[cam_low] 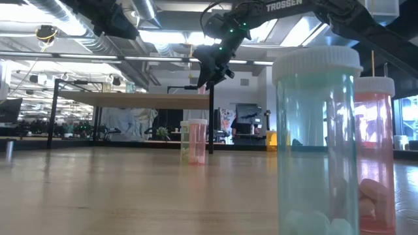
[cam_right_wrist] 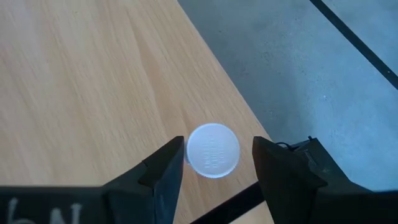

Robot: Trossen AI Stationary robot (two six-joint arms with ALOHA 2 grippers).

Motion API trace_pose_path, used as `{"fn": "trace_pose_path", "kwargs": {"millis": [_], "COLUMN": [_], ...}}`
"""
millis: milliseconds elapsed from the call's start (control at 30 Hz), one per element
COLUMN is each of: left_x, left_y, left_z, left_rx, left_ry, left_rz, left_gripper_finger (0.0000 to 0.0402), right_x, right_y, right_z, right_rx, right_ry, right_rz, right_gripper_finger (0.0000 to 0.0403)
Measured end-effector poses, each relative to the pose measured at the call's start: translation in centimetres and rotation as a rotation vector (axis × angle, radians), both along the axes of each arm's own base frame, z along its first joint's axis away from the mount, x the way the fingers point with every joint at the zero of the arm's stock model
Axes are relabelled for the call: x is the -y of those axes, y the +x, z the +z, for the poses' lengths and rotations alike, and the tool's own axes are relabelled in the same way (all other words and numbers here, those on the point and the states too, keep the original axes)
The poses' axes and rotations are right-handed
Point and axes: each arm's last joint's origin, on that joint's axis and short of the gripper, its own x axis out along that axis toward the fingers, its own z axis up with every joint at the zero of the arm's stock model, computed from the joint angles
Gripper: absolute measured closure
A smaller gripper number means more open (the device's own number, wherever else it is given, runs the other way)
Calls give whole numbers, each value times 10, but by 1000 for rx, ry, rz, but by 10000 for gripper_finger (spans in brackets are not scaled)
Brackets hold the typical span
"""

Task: Pick and place medicine bottles onto shelf by color
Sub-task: Put the middle left big orange pill bottle on the shelf

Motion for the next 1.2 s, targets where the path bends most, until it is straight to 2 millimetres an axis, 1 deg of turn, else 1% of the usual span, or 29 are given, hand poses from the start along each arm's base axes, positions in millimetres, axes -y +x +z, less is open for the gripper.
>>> {"fn": "trace_pose_path", "kwargs": {"millis": [633,733,833,1067,1200], "left_x": [0,0,0,0,3], "left_y": [0,0,0,0,-4], "left_z": [0,0,0,0,-3], "left_rx": [0,0,-1,-4,-26], "left_ry": [0,0,0,-2,-20], "left_rz": [0,0,0,0,-7], "left_gripper_finger": [250,250,250,250,250], "right_x": [1,0,-2,-12,-29], "right_y": [2,1,-3,-19,-28], "right_z": [3,7,18,56,82], "right_rx": [38,45,71,144,169], "right_ry": [-17,-24,-43,-102,-176], "right_rz": [7,5,3,14,75], "right_gripper_finger": [210,210,210,210,210]}}
